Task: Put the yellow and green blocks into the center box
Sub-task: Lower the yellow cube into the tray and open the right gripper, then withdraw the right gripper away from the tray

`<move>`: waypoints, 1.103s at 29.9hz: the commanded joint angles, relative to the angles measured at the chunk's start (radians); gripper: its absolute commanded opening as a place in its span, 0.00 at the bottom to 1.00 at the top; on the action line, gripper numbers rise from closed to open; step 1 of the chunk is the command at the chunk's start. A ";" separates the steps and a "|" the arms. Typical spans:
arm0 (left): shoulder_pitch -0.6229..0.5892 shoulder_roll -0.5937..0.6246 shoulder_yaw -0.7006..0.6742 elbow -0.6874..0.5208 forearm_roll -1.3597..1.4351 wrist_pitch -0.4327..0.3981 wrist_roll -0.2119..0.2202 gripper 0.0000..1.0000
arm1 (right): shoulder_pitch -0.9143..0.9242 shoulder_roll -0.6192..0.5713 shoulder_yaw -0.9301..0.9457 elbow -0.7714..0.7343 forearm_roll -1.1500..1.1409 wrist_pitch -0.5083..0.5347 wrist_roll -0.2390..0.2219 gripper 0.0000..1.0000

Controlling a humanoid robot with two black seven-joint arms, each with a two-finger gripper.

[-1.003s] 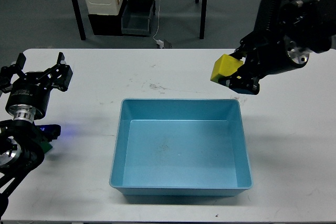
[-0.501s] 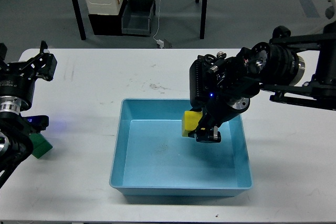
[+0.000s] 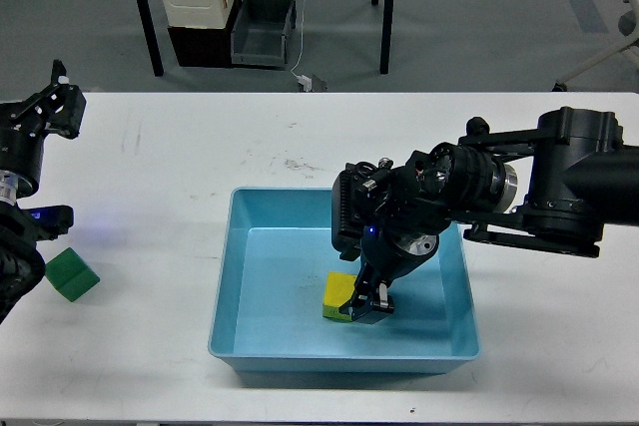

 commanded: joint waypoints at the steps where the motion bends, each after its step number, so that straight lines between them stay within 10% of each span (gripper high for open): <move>1: -0.023 0.058 0.009 0.016 0.005 0.026 0.000 1.00 | 0.004 -0.034 0.034 0.001 0.001 0.000 0.000 0.98; 8: -0.090 0.244 0.070 0.122 0.008 0.075 0.000 1.00 | -0.064 -0.120 0.308 -0.022 0.001 0.000 0.000 0.98; 12: -0.214 0.299 0.246 0.228 0.162 0.097 0.094 1.00 | -0.182 -0.105 0.527 -0.026 0.001 0.000 0.000 0.99; 20: -0.304 0.354 0.284 0.235 0.858 0.069 0.004 1.00 | -0.392 -0.036 0.800 -0.005 0.001 -0.131 0.000 0.99; 25: -0.348 0.417 0.282 0.234 1.142 -0.050 0.000 1.00 | -0.528 -0.001 1.017 -0.002 0.094 -0.185 0.000 0.99; 33: -0.406 0.417 0.284 0.223 1.610 0.003 0.000 1.00 | -0.766 0.073 1.389 0.046 0.412 -0.285 -0.059 1.00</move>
